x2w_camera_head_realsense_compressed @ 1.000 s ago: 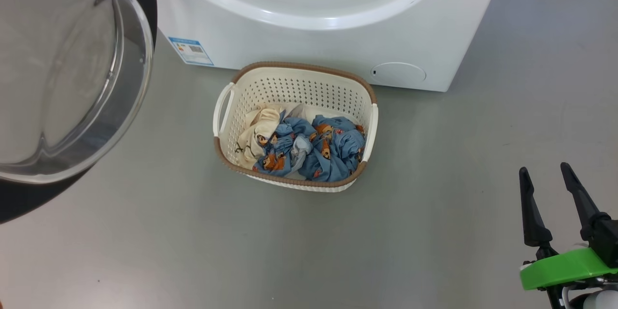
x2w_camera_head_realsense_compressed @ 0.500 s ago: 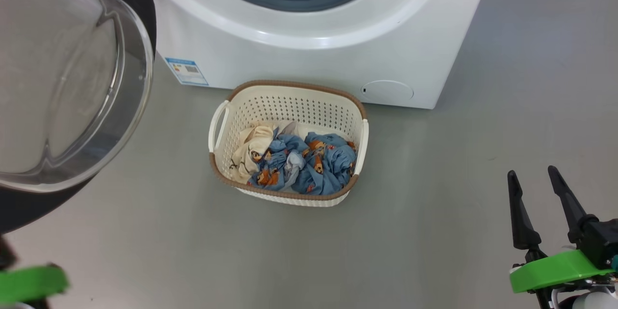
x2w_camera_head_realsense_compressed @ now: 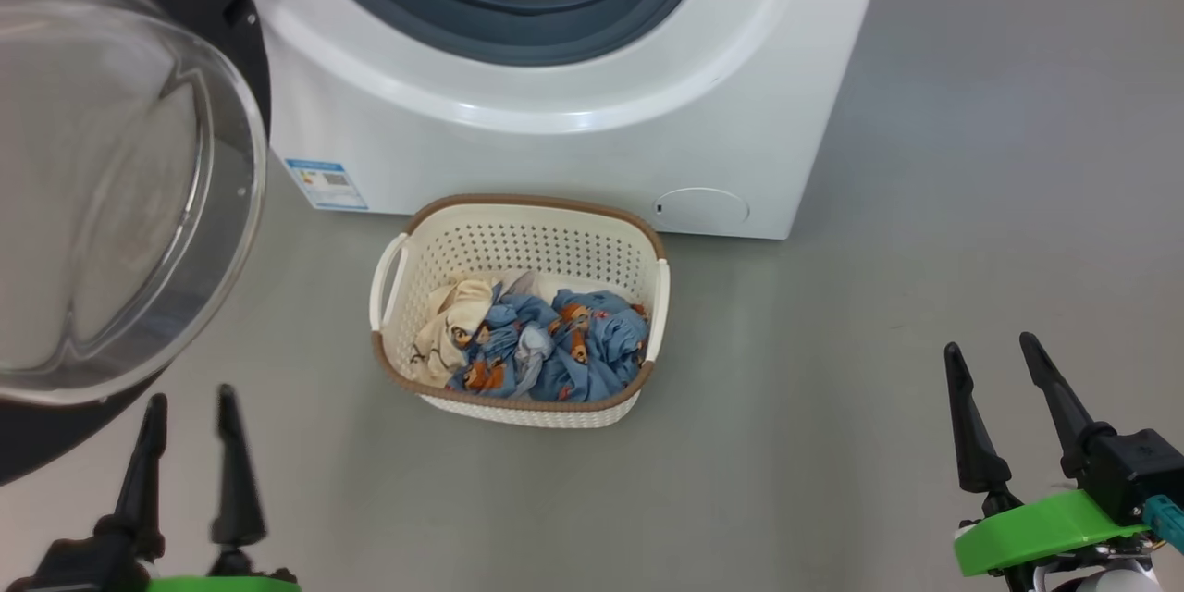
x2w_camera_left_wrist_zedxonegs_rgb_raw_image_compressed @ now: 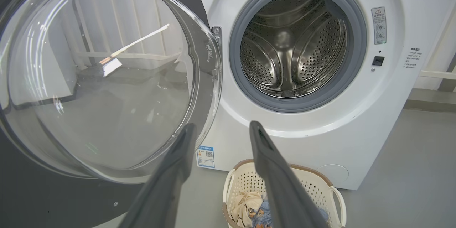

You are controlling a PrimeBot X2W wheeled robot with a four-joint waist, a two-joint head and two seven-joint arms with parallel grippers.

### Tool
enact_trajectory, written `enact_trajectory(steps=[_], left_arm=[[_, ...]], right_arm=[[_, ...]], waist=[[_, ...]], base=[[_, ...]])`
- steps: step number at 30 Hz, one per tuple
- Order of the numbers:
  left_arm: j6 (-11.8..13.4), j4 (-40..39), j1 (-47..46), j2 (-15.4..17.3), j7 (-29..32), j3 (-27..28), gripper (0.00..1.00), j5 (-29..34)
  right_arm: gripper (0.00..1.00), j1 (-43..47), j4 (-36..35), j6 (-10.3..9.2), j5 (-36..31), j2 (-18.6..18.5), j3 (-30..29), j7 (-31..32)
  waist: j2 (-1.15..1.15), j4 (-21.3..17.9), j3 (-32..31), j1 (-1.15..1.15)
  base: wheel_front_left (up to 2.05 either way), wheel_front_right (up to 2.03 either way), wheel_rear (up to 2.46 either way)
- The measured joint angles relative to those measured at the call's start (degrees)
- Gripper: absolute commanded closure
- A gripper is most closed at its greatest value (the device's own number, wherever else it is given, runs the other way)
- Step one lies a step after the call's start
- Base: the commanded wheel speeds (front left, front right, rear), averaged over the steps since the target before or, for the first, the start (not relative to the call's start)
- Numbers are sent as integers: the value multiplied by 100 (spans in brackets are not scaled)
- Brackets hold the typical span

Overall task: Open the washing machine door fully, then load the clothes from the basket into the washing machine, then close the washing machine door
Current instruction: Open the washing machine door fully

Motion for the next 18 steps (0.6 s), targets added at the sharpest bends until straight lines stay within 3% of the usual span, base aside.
enact_trajectory(steps=[18], left_arm=[[-160, 542, 117, 62, 319, -436, 0, 48]], right_arm=[[0, 353, 11, 0, -36, 64, 249, 0]], waist=[[0, -728, -574, 0]], base=[[0, 0, 0]])
